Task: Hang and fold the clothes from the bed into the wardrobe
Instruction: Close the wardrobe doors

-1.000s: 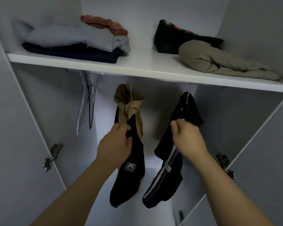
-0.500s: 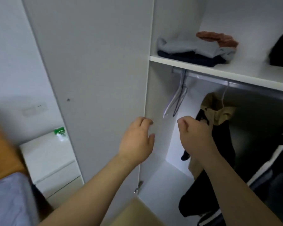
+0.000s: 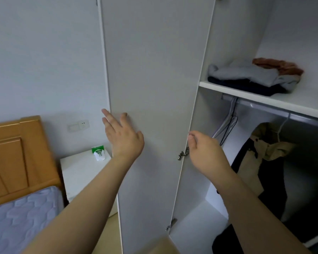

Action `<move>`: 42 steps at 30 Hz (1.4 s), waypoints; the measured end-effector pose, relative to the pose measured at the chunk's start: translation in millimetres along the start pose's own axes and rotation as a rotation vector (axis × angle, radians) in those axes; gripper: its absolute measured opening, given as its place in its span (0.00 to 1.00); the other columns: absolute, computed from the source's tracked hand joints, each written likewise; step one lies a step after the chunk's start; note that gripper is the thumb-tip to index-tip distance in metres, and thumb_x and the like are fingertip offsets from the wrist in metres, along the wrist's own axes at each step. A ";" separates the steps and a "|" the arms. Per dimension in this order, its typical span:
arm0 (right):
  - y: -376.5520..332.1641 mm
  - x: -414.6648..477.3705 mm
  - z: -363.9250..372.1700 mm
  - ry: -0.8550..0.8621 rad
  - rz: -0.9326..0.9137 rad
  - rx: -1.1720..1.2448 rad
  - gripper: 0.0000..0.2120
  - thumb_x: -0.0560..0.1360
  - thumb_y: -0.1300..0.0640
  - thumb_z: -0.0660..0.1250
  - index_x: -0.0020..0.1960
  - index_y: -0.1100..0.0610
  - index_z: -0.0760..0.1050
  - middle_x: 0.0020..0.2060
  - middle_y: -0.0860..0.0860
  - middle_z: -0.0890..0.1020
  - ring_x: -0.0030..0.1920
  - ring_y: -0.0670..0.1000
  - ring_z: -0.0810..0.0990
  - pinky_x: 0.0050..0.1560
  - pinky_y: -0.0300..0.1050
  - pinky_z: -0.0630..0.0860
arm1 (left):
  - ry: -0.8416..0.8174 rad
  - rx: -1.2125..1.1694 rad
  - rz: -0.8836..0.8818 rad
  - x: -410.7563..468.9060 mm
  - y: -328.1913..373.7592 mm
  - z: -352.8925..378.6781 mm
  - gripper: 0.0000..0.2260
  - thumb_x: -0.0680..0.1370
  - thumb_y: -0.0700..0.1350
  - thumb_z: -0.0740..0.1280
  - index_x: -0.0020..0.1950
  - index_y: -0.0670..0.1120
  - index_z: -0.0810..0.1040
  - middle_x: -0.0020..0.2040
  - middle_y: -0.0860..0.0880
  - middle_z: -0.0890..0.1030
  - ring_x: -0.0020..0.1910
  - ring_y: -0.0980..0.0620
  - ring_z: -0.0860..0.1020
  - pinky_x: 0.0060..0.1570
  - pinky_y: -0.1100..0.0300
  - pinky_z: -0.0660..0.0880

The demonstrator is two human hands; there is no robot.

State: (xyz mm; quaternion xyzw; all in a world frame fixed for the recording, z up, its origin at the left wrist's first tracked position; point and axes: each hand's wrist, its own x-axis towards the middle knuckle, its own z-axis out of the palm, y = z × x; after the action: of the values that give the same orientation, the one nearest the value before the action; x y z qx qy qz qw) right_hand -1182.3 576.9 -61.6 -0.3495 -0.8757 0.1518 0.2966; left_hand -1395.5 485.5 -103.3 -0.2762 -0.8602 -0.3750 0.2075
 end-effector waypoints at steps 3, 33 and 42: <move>5.2 4.6 -5.7 0.011 0.021 -0.007 0.16 0.86 0.51 0.53 0.65 0.55 0.76 0.56 0.54 0.82 0.55 0.56 0.79 0.50 0.47 0.72 | 0.033 -0.062 -0.001 7.2 -2.1 5.7 0.30 0.72 0.45 0.70 0.72 0.43 0.65 0.79 0.30 0.43 0.75 0.29 0.57 0.74 0.40 0.60; 76.3 -27.7 -59.7 0.225 0.233 0.050 0.16 0.85 0.50 0.56 0.69 0.53 0.75 0.52 0.51 0.82 0.47 0.50 0.80 0.48 0.47 0.77 | -0.044 -0.306 0.670 -87.6 120.1 -25.1 0.32 0.78 0.70 0.58 0.77 0.54 0.69 0.68 0.60 0.78 0.48 0.59 0.81 0.41 0.64 0.77; 126.6 -49.0 -87.5 0.318 0.499 0.023 0.15 0.85 0.51 0.55 0.67 0.51 0.75 0.51 0.50 0.82 0.46 0.48 0.80 0.44 0.44 0.78 | -0.296 -0.404 0.851 -97.9 213.5 42.4 0.42 0.77 0.71 0.60 0.83 0.50 0.51 0.83 0.53 0.51 0.82 0.52 0.50 0.74 0.60 0.49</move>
State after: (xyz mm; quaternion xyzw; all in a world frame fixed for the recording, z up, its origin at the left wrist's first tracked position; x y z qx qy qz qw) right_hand -1033.0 637.4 -73.7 -0.5702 -0.7034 0.1735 0.3874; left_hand -1192.7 607.3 -72.0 -0.6880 -0.6016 -0.3729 0.1601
